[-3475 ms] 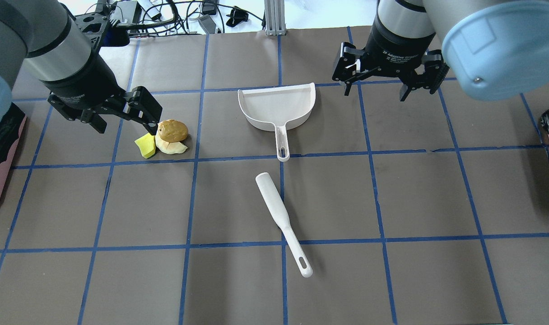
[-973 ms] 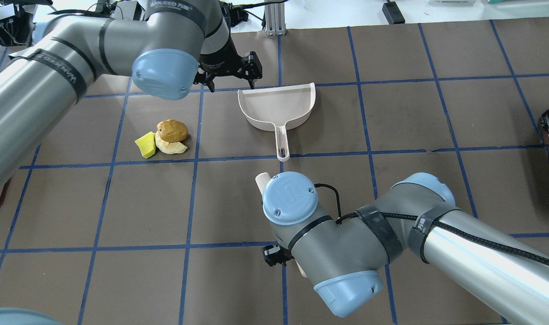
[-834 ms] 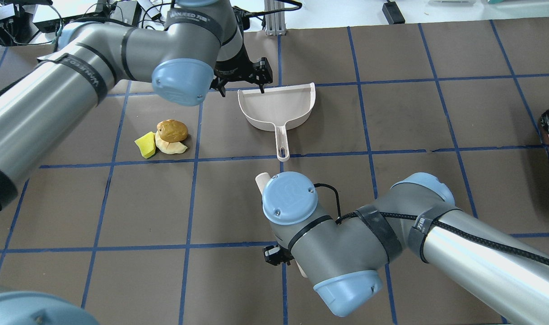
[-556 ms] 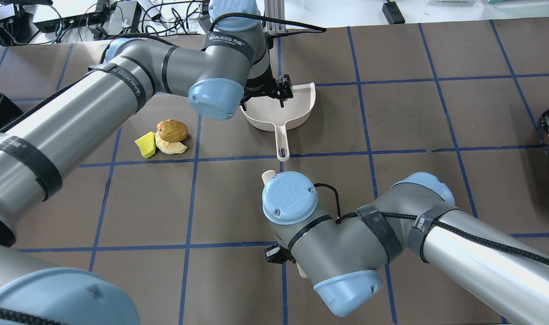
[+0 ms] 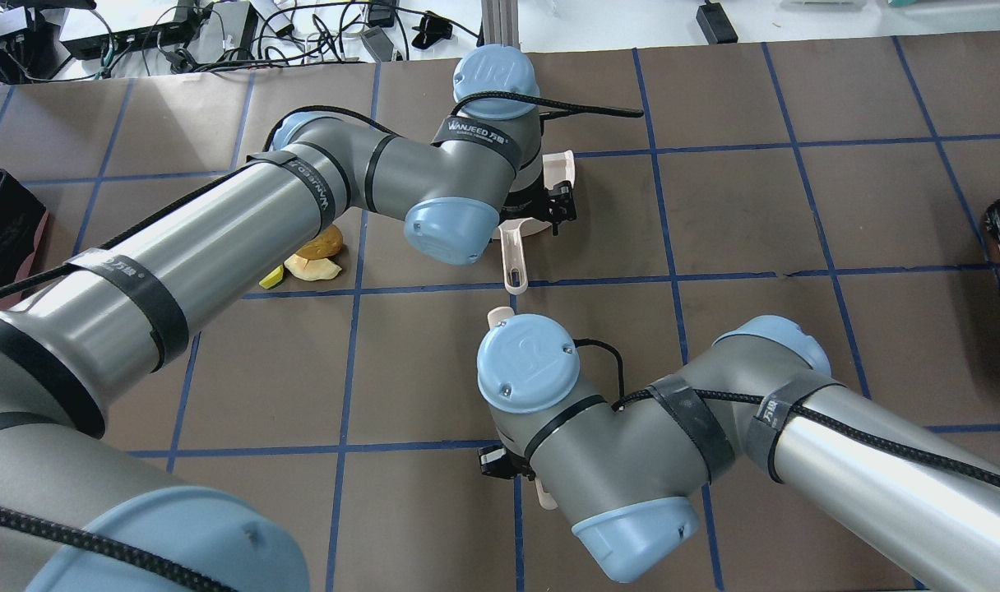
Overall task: Sweep and dump trash in nearest bin
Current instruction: 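Grasp the white dustpan handle with the left gripper while right holds brush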
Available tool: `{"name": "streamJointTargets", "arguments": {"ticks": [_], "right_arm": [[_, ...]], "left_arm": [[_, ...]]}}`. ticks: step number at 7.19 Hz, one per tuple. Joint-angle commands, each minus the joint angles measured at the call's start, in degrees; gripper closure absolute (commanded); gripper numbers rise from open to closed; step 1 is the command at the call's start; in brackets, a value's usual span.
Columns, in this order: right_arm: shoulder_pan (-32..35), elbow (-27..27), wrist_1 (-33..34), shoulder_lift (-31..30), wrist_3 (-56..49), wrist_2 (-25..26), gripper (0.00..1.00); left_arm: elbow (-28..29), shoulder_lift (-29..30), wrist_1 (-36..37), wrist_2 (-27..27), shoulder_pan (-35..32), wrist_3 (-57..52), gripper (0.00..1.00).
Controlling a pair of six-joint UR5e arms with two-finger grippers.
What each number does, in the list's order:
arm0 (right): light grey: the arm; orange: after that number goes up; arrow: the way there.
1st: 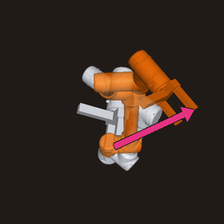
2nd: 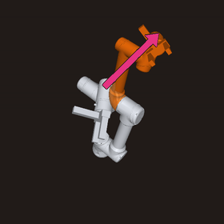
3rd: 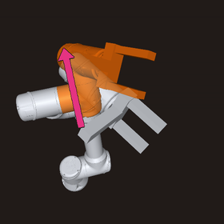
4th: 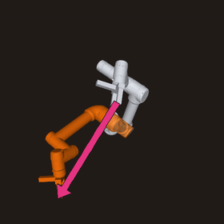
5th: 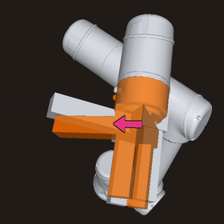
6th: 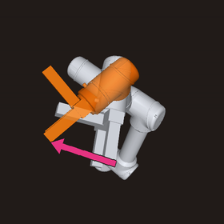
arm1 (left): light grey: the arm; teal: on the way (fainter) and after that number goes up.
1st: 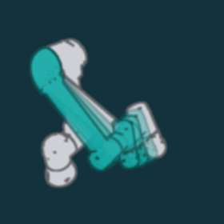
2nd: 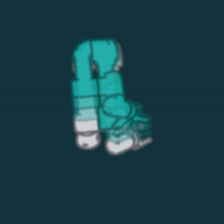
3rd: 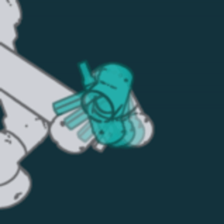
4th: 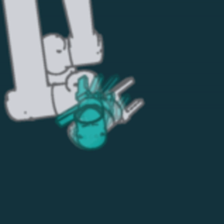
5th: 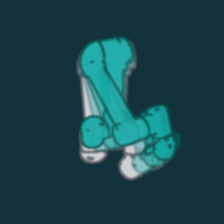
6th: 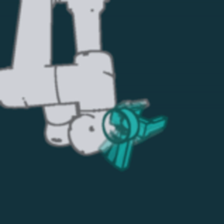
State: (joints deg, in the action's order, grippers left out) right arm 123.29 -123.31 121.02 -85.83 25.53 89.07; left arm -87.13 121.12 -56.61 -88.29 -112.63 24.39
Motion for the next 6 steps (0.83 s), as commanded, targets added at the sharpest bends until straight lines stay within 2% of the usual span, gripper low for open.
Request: {"name": "streamJointTargets", "arguments": {"ticks": [1, 2, 5, 6], "right_arm": [[2.03, 0.00, 0.09, -0.13, 11.87, 0.67, 0.96], [2.04, 0.00, 0.09, -0.13, 14.18, 0.49, 0.97], [2.04, 0.09, 1.06, -0.13, 17.80, -0.03, 0.97], [2.13, 0.09, 1.49, -0.13, 19.37, -0.12, 0.97]], "left_arm": [[-1.20, -0.97, -2.43, -0.04, -0.14, -4.85, 0.00], [-1.20, -0.80, -3.06, -0.04, -0.14, -4.88, 0.00], [-1.20, -0.28, -5.35, 0.66, -0.14, -4.44, 0.37], [-1.11, -0.10, -5.44, 1.27, -0.14, -4.35, 0.83]]}}
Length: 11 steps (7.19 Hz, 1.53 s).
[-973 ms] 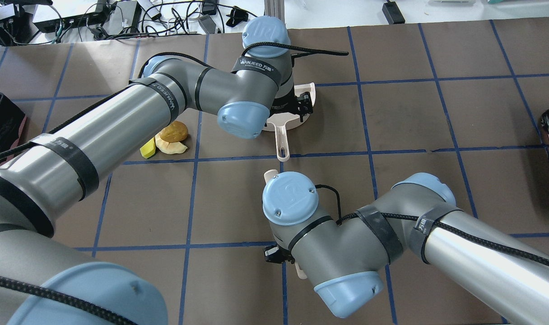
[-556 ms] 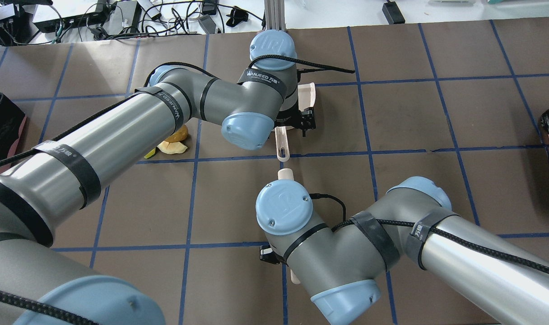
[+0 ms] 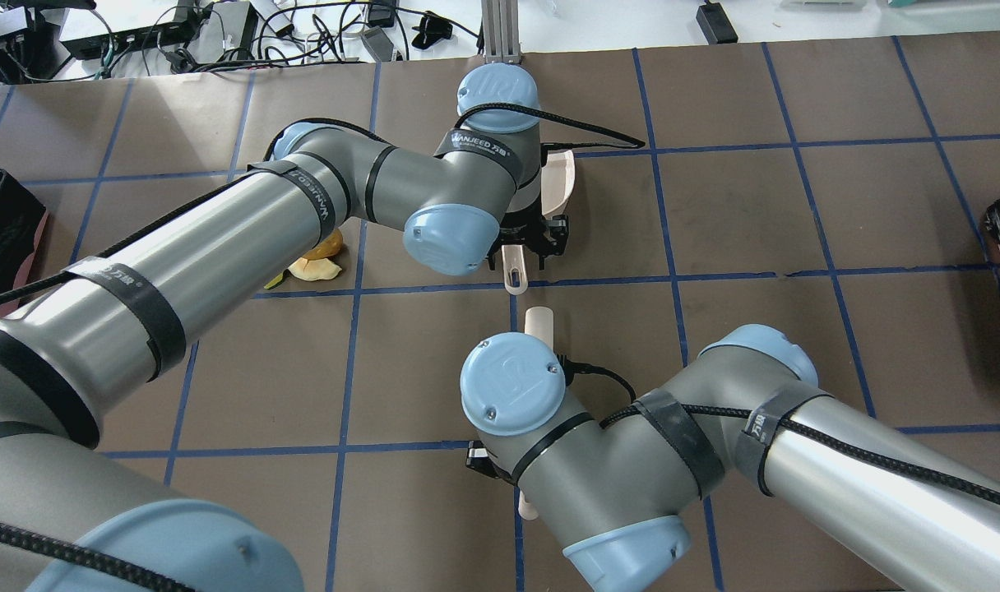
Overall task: Sweep and dump trash in nearest bin
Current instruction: 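Lift dustpan beside the trash with left while right brings brush over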
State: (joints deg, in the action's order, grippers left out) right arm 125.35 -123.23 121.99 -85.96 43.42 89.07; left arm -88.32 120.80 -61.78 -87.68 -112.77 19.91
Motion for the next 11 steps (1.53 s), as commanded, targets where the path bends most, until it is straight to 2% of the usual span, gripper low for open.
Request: {"name": "streamJointTargets", "arguments": {"ticks": [1, 4, 6, 7, 8, 9, 10, 11], "right_arm": [[0.07, 0.01, 0.88, 0.00, 2.18, -0.21, 0.97], [0.07, 0.80, 1.76, 0.09, 3.59, 0.05, 0.97], [0.07, 1.58, 2.20, 0.35, 13.56, -0.30, 0.99], [0.07, 3.07, 2.29, 0.96, 20.58, -0.30, 1.00], [0.16, 4.30, 2.46, 2.01, 23.00, -0.30, 1.00], [0.25, 5.97, 5.51, 3.68, 29.63, -0.39, 1.00], [0.59, 9.55, 6.24, 7.09, 31.62, -0.39, 1.00], [2.86, 15.77, 4.33, 10.95, 31.72, -0.21, 1.00]], "left_arm": [[0.08, 0.22, -0.36, 0.76, 0.00, 0.13, 1.00], [1.48, -1.79, -2.03, 0.41, 1.57, -3.27, 1.00], [4.01, -3.98, -4.99, 0.23, 6.22, -10.19, 1.00], [6.99, -6.08, -10.85, 0.41, 11.81, -16.94, 1.00], [10.06, -8.37, -17.43, 0.50, 18.04, -25.28, 1.00], [12.44, -10.48, -23.59, -0.11, 23.59, -36.06, 1.00], [12.82, -11.89, -26.96, -1.69, 29.04, -44.44, 1.00], [12.30, -12.95, -26.99, -4.75, 35.01, -58.27, 1.00]]}}
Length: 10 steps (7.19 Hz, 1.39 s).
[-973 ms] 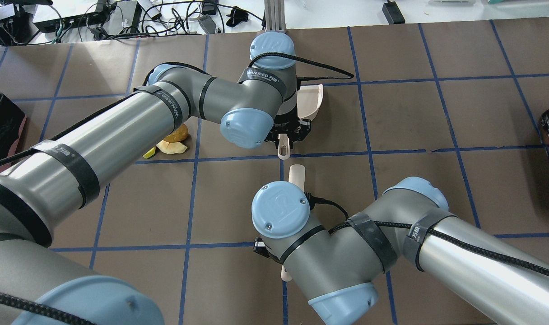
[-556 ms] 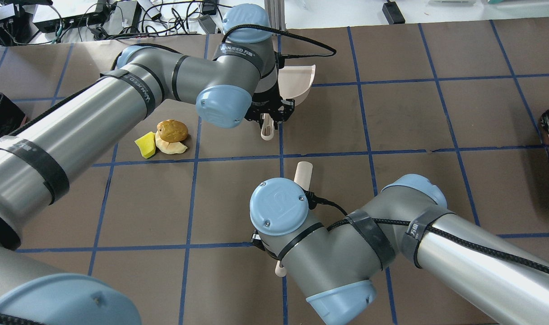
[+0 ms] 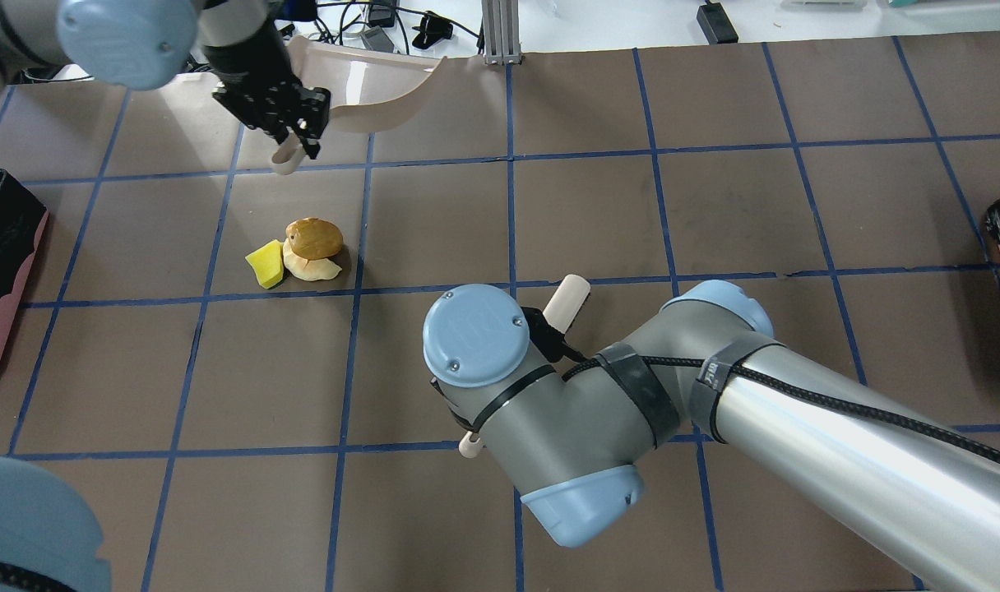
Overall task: Sweep and dump trash in nearest bin
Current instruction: 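Lift dustpan beside the trash with left while right brings brush over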
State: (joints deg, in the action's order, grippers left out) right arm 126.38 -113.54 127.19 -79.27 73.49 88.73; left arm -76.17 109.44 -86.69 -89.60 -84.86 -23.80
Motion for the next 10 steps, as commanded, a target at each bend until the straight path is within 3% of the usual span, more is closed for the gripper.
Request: {"name": "streamJointTargets", "arguments": {"ticks": [1, 3, 4, 5, 6, 10], "right_arm": [[3.07, 12.93, -5.93, 8.39, 1.66, 0.74, 1.00], [3.26, 25.60, -13.26, 15.08, 5.24, 0.13, 1.00], [3.61, 29.83, -13.54, 18.24, 7.44, 0.13, 1.00], [4.31, 32.05, -13.54, 20.02, 8.42, -0.05, 1.00], [4.49, 34.24, -13.46, 21.34, 8.60, -0.14, 1.00], [5.80, 40.93, -13.46, 27.23, 12.54, -1.10, 1.00]], "left_arm": [[-0.82, -1.77, -2.17, -5.91, 12.91, -26.45, 1.00], [-2.40, -1.17, -0.51, -8.05, 23.81, -51.05, 1.00], [-3.89, 0.49, 6.28, -8.66, 28.21, -63.18, 1.00], [-7.21, 1.82, 14.71, -13.01, 29.21, -73.66, 1.00], [-10.64, 2.53, 21.06, -14.01, 29.40, -78.90, 1.00], [-11.99, 7.44, 21.91, -13.23, 29.14, -93.93, 1.00]]}}
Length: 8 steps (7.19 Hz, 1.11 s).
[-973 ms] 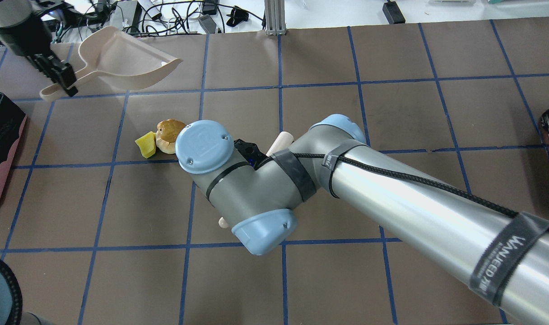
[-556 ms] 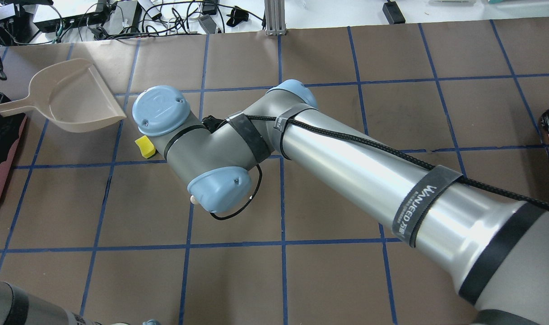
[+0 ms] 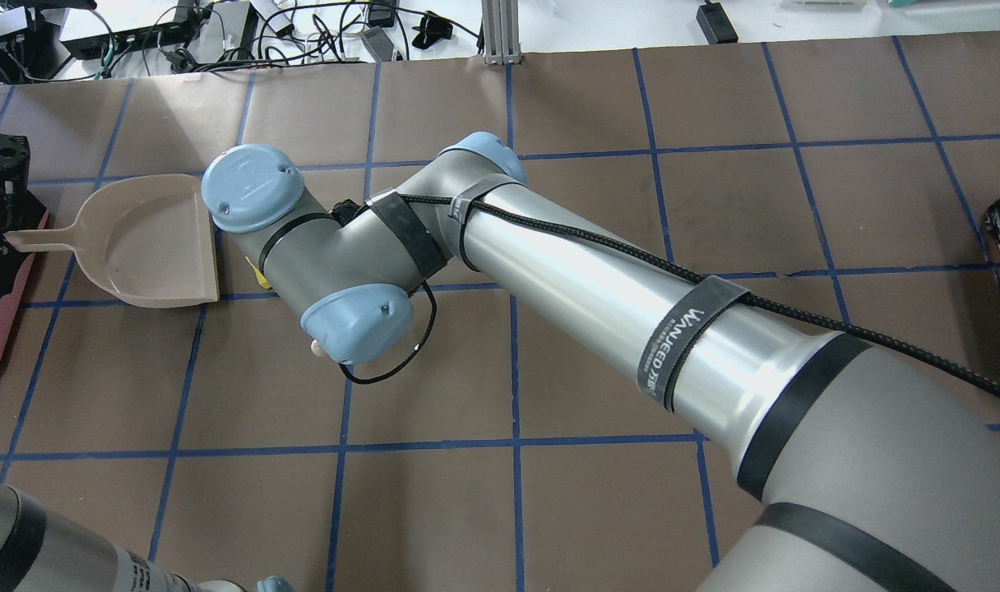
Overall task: Sweep and dump trash in nearest bin
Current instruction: 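Sweep the sponge toward the dustpan with the right gripper's brush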
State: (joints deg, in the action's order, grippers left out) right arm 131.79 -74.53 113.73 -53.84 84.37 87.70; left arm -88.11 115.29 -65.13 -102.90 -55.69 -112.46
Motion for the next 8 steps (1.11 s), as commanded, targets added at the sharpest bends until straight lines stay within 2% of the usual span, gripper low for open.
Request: {"name": "streamJointTargets", "arguments": {"ticks": [1, 3, 6, 8], "right_arm": [[0.40, 4.02, 0.00, 2.94, 1.76, -0.51, 1.00], [0.92, 9.11, 0.08, 6.27, 3.68, -2.00, 1.00], [3.03, 17.29, 0.09, 13.83, 17.52, -2.36, 1.00], [3.21, 19.15, 0.00, 14.20, 24.33, -4.71, 1.00]], "left_arm": [[0.22, 2.30, 1.13, 0.16, -0.12, -5.49, 1.00], [0.39, 4.32, 5.34, 0.68, -0.82, -5.57, 1.00], [0.48, 6.00, 8.70, 0.69, -3.45, -5.67, 1.00], [0.48, 7.23, 10.45, 0.69, -3.90, -5.75, 1.00]]}}
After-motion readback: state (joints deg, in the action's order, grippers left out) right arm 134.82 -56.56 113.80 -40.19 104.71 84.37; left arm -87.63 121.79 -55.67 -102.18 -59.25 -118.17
